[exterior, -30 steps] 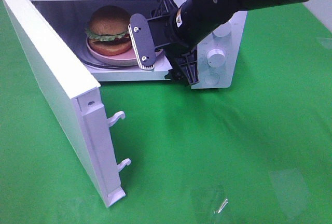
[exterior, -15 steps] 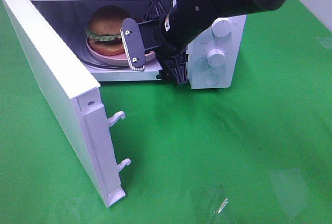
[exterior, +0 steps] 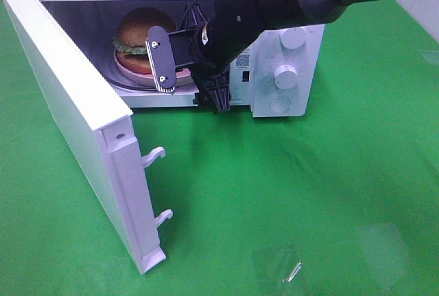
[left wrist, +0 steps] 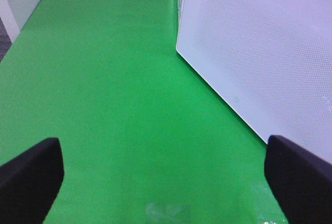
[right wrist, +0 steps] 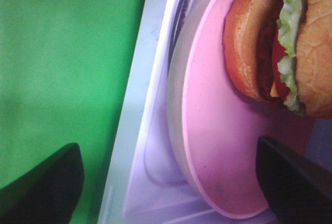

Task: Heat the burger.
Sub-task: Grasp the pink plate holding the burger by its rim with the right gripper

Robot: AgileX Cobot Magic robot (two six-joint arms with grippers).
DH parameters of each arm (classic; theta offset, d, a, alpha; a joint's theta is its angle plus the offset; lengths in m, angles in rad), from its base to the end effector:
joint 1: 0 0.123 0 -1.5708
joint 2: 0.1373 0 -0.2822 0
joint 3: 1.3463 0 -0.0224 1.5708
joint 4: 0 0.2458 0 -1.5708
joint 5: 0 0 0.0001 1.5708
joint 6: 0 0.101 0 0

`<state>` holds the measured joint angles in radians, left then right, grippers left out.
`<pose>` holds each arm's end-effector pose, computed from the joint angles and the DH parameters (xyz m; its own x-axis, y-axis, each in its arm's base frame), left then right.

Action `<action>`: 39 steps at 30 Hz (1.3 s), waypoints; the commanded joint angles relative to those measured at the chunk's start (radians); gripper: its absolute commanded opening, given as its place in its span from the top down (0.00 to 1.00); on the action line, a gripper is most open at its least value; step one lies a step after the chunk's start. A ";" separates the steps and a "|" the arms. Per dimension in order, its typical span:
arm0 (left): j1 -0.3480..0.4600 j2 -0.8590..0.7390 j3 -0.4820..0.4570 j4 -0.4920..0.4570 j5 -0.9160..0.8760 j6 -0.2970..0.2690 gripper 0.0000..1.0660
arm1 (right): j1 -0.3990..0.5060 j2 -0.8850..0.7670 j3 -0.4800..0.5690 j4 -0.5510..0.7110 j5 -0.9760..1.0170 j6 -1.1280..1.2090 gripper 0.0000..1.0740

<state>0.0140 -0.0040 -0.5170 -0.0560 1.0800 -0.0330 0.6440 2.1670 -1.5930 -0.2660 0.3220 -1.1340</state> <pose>-0.0009 -0.0050 0.2735 -0.4548 -0.0657 -0.8881 0.0030 0.9972 -0.0753 0.3944 0.2856 0.1653 0.4379 -0.8964 -0.0690 -0.6639 -0.2706 -0.6971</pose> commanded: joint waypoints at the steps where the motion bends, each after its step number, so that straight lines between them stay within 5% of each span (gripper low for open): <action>1: 0.001 -0.017 -0.001 -0.001 -0.014 0.004 0.06 | 0.000 0.020 -0.029 0.011 0.006 0.013 0.20; 39: 0.001 -0.017 -0.001 0.003 -0.014 0.004 0.06 | 0.000 0.183 -0.216 0.025 0.028 0.013 0.22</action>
<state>0.0140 -0.0040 -0.5170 -0.0560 1.0800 -0.0330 0.6440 2.3360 -1.7950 -0.2490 0.3490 -1.1340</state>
